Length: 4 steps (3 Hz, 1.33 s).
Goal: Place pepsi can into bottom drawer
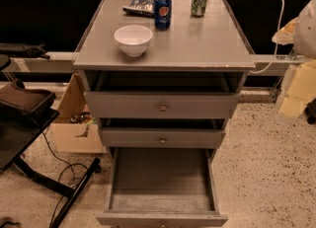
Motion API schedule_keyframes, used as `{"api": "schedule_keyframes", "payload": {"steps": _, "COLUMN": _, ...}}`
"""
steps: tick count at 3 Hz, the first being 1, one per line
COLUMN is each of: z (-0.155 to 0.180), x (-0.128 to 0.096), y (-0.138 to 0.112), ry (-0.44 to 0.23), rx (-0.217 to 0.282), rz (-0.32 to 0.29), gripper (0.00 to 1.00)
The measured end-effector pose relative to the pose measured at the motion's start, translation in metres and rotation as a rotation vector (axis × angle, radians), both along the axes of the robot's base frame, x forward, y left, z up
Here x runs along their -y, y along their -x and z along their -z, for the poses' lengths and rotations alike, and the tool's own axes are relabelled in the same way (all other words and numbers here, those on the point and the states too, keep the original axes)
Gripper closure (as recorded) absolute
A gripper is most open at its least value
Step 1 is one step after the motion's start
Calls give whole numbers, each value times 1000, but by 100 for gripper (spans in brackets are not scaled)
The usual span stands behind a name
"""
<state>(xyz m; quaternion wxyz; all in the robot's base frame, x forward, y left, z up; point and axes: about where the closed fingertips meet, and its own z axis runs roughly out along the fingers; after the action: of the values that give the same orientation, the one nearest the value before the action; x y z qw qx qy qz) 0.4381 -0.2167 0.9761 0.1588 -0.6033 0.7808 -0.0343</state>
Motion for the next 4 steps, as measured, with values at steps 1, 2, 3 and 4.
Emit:
{"api": "schedule_keyframes", "payload": {"steps": 1, "z": 0, "x": 0, "y": 0, "ry": 0, "rx": 0, "rz": 0, "gripper": 0}}
{"api": "schedule_keyframes", "payload": {"steps": 2, "z": 3, "x": 9, "y": -21, "ry": -69, "rx": 92, "rz": -17, "gripper": 0}}
{"api": "schedule_keyframes", "payload": {"steps": 3, "z": 17, "x": 23, "y": -64, "ry": -250, "rx": 213, "rz": -28, "gripper": 0}}
{"api": "schedule_keyframes", "payload": {"steps": 4, "z": 14, "x": 27, "y": -127, "ry": -481, "rx": 380, "rz": -11, "gripper": 0}}
